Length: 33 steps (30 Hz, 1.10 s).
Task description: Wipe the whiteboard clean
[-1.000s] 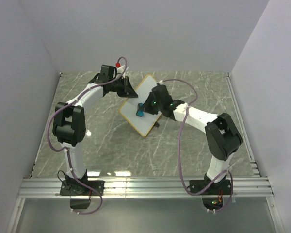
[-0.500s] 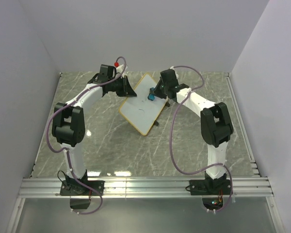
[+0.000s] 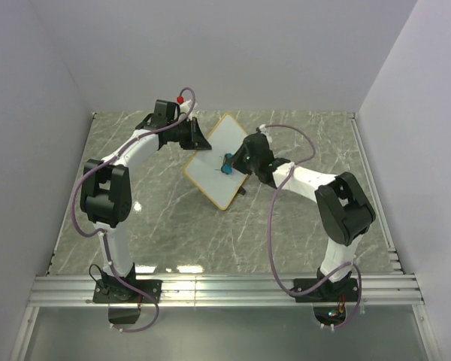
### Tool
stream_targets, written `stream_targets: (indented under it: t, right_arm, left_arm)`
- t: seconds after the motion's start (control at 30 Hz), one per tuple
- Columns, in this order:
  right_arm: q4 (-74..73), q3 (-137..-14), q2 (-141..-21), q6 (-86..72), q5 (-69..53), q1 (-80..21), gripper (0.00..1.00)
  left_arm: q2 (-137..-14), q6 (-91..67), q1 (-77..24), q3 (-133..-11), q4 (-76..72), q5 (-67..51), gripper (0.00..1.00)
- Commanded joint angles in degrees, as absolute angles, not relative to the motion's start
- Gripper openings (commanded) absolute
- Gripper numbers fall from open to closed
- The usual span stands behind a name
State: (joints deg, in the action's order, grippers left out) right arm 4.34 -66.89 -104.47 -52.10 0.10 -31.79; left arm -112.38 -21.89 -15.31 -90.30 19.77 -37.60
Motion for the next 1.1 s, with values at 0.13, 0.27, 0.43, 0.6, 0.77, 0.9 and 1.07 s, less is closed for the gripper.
stream_targets:
  t: [0.13, 0.27, 0.43, 0.6, 0.77, 0.9, 1.07]
  right_arm:
    - [3.87, -65.04, -105.12, -49.92, -7.47, -42.62, 0.00]
    - [3.69, -63.99, -103.89, -50.54, -6.86, -44.21, 0.00]
    - [0.44, -67.58, -105.55, -48.61, -3.96, -40.01, 0.00]
    - [-1.93, -71.18, -108.19, -48.25, -3.43, -32.62, 0.00]
    - [-6.49, -80.39, -112.84, -45.01, -3.25, -27.70, 0.00]
    - [-8.96, -86.91, -116.19, -43.68, -3.34, -25.67, 0.00]
    - [-10.37, -89.83, -118.74, -43.77, -4.48, -25.22, 0.00]
  left_arm:
    - [-113.73, -18.19, -16.87, -90.35, 24.43, -32.78, 0.00]
    - [-114.08, -18.11, -16.96, -90.88, 24.61, -32.70, 0.00]
    - [-113.73, -17.93, -16.96, -90.44, 24.78, -32.69, 0.00]
    - [-113.03, -17.93, -17.05, -89.82, 24.70, -32.87, 0.00]
    - [-112.33, -17.75, -17.14, -89.04, 24.61, -33.05, 0.00]
    - [-111.80, -17.75, -17.14, -87.80, 24.26, -32.87, 0.00]
    - [-111.97, -17.67, -17.14, -87.98, 24.43, -32.87, 0.00]
